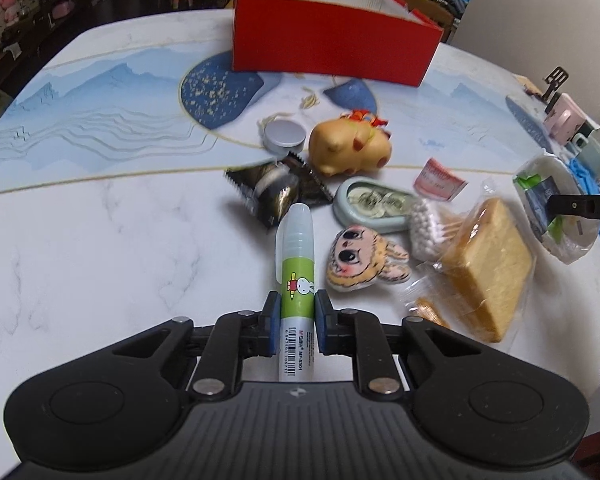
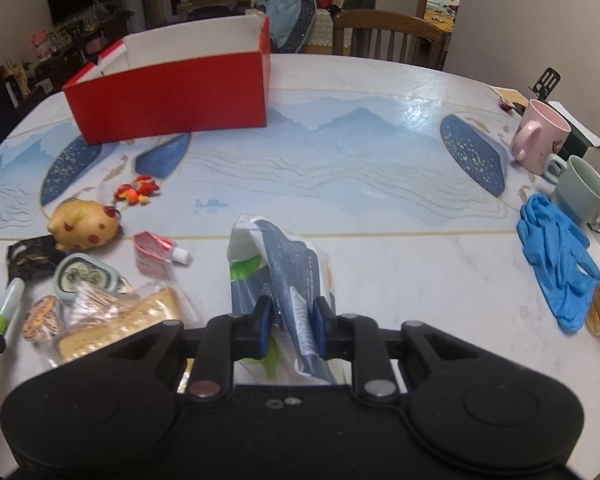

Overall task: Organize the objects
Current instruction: 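Carry the glue stick and wet-wipe pack with both grippers into the red box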

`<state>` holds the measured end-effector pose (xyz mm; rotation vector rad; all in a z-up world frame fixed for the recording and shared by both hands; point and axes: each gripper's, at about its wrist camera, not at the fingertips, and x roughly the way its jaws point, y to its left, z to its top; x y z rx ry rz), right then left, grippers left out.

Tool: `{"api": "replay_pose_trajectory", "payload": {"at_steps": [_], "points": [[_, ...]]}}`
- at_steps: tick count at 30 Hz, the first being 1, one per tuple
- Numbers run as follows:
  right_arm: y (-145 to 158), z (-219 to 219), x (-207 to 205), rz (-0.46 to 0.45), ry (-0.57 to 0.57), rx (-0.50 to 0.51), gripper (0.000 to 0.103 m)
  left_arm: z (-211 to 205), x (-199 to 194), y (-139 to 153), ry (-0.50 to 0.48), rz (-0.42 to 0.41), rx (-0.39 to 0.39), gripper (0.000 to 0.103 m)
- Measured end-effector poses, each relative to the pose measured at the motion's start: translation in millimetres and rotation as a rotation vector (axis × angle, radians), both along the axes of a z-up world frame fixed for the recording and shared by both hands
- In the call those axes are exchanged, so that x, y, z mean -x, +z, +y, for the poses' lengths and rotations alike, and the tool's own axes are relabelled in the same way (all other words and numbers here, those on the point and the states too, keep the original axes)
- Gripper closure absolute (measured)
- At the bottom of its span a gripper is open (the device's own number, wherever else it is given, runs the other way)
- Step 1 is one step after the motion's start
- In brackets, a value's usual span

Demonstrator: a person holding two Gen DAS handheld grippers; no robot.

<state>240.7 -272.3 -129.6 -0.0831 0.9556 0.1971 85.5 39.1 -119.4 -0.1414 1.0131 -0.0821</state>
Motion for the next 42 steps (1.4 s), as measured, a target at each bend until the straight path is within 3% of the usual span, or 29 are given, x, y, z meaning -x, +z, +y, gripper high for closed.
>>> {"api": "replay_pose_trajectory", "payload": {"at_steps": [9,15,23,27,42], "points": [[27,9,-7,-0.015,0.044,-0.066,0.082,1,-19,32,0.006,-0.073,0.037,0.087],[55,18,-35,-0.054,0.098,-0.101,0.082,1,-51,59,-0.01,-0.13,0.047,0.087],[97,38,-86,-0.107,0.154,-0.161,0.082,5,-106,85,-0.018,-0.141,0.038,0.087],[110,55,-112,-0.154,0.183,-0.128,0.082,5,-138,95,-0.027,-0.143,0.027,0.087],[120,111,-229,-0.175,0.258,-0.114,0.082,11,-273,122,-0.038,-0.137,-0.045,0.087]]}}
